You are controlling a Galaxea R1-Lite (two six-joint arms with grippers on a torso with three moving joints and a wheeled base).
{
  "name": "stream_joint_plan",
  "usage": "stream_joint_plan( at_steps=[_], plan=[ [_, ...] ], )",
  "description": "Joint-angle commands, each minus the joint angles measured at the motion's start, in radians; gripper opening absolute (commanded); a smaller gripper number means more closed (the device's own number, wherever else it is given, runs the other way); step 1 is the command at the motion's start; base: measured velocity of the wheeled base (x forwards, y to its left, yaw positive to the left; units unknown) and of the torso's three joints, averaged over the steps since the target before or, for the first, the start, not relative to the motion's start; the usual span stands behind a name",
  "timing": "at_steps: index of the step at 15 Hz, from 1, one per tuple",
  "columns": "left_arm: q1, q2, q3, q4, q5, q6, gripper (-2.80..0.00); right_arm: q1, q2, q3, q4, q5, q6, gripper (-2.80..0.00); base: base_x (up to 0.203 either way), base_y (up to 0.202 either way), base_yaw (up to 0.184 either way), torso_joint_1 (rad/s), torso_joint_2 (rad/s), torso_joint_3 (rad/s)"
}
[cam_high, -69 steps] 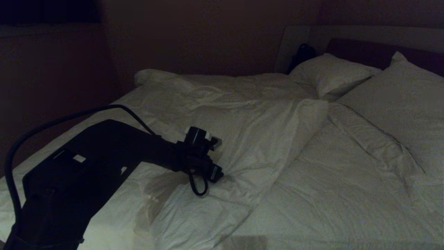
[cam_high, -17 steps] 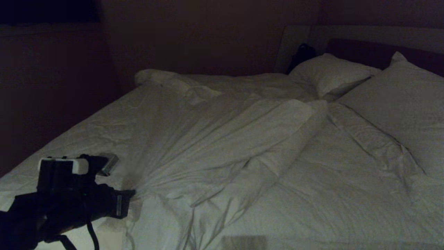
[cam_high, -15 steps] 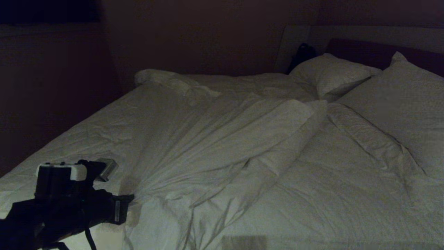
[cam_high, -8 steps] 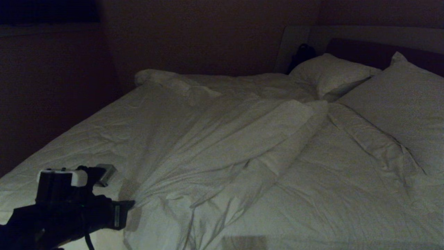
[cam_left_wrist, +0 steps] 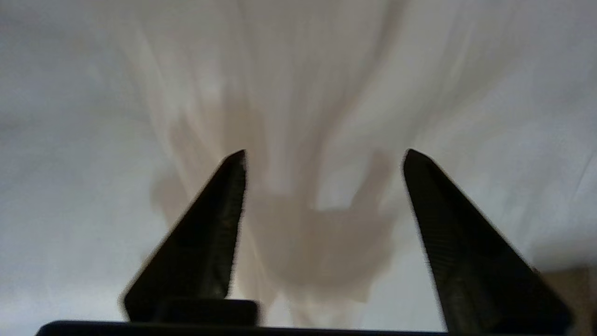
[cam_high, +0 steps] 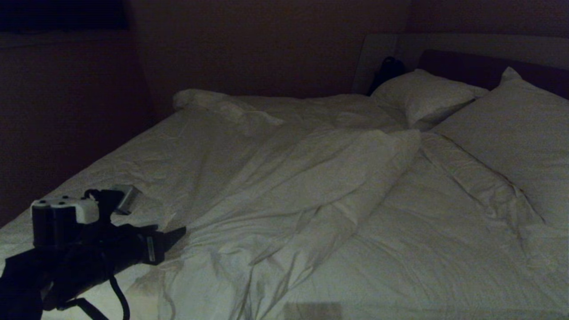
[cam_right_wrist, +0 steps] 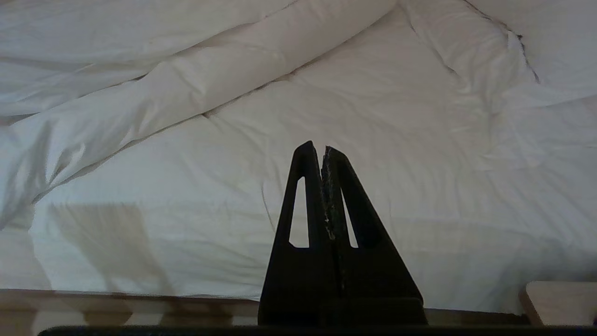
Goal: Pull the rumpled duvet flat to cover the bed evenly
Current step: Flatten the corners of the folded blanket
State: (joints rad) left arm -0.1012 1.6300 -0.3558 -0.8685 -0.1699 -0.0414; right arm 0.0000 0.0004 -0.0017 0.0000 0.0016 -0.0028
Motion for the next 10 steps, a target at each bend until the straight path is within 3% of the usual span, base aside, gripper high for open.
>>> stream_joint_plan(
  at_steps=[1, 4, 5, 8, 10],
  plan=[
    [0.0, -0.029, -0.038, -0.003, 0.0, -0.001, 0.0, 0.0, 0.0, 0.0, 0.0, 0.0, 0.0, -2.8, 0.0, 0.0, 0.0, 0.0, 0.0, 0.0],
    [-0.006, -0.055, -0.133, 0.024, 0.001, 0.002, 0.0, 0.0, 0.001, 0.0, 0.0, 0.0, 0.0, -2.8, 0.0, 0.0, 0.0, 0.0, 0.0, 0.0],
    [-0.009, -0.059, -0.16, 0.048, 0.001, 0.003, -2.8, 0.0, 0.001, 0.0, 0.0, 0.0, 0.0, -2.8, 0.0, 0.0, 0.0, 0.0, 0.0, 0.0],
    [-0.027, -0.055, -0.31, 0.167, -0.002, 0.007, -2.8, 0.0, 0.0, 0.0, 0.0, 0.0, 0.0, -2.8, 0.0, 0.0, 0.0, 0.0, 0.0, 0.0],
    [-0.052, -0.046, -0.46, 0.307, -0.002, 0.007, -2.8, 0.0, 0.001, 0.0, 0.0, 0.0, 0.0, -2.8, 0.0, 0.0, 0.0, 0.0, 0.0, 0.0]
  ],
)
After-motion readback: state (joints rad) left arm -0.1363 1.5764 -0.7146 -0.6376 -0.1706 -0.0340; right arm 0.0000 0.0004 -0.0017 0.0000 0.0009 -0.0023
